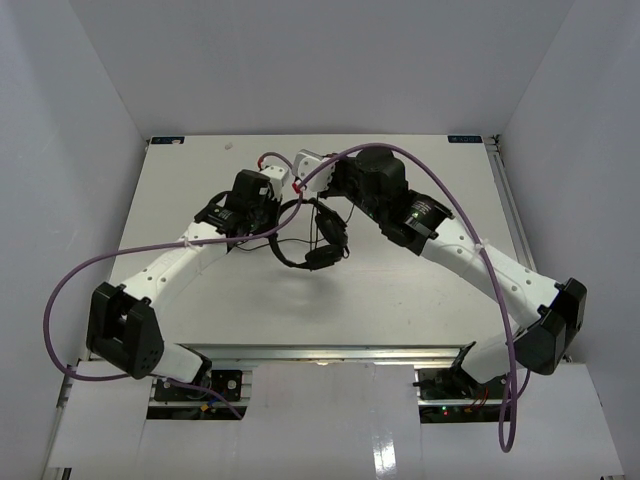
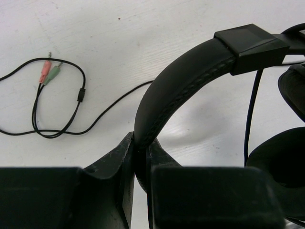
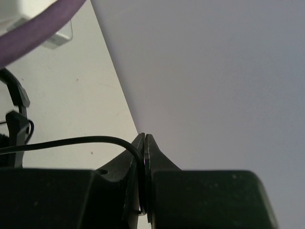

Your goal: Wrap the headphones

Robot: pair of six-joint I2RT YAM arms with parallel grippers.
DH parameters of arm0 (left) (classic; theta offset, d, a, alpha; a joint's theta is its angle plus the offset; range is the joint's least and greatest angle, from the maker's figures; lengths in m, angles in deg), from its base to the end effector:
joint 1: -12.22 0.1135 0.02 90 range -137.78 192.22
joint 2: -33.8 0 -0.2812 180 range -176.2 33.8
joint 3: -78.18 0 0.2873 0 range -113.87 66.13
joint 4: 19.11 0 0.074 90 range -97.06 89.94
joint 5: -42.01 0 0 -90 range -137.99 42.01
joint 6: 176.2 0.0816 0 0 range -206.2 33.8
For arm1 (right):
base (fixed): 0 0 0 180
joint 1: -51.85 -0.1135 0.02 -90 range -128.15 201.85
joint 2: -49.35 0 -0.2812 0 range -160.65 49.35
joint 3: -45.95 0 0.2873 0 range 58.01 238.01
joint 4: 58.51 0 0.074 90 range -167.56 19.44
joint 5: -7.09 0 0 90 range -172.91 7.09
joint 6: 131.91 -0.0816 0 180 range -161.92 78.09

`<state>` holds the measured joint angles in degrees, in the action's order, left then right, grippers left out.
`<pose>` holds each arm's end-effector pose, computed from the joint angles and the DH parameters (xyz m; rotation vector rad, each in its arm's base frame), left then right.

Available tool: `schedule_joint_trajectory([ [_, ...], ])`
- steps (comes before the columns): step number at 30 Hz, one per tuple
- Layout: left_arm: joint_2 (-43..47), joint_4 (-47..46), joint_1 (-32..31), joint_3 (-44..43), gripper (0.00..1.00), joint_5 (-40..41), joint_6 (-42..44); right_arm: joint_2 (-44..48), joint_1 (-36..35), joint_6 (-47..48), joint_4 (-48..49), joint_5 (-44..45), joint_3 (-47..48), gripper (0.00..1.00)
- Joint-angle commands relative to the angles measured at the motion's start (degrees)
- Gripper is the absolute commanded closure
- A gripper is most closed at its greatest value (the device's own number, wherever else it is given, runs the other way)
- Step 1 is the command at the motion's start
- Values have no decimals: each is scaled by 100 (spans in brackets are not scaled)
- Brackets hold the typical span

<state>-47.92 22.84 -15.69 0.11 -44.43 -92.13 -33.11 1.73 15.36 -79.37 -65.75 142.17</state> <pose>0.3337 -0.1710 0.2624 0.4231 2.3369 -0.2114 0.2833 0.3015 0.4418 -1.2258 1.1795 -0.3468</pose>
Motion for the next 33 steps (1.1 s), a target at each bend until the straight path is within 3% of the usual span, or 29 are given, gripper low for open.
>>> schedule_joint_trajectory([
  [1,530,-35,-128,-7,100,-553,5,-125,217,-545,585,-592,300,92],
  [12,930,144,-348,-95,100,-948,5,-509,618,-1203,765,-1497,348,92],
  [20,963,174,-505,-43,100,-988,-38,-717,675,-1377,764,-1611,489,92],
  [33,1363,334,-505,-530,100,-1329,-330,-495,1657,-2144,739,-2521,-350,92],
])
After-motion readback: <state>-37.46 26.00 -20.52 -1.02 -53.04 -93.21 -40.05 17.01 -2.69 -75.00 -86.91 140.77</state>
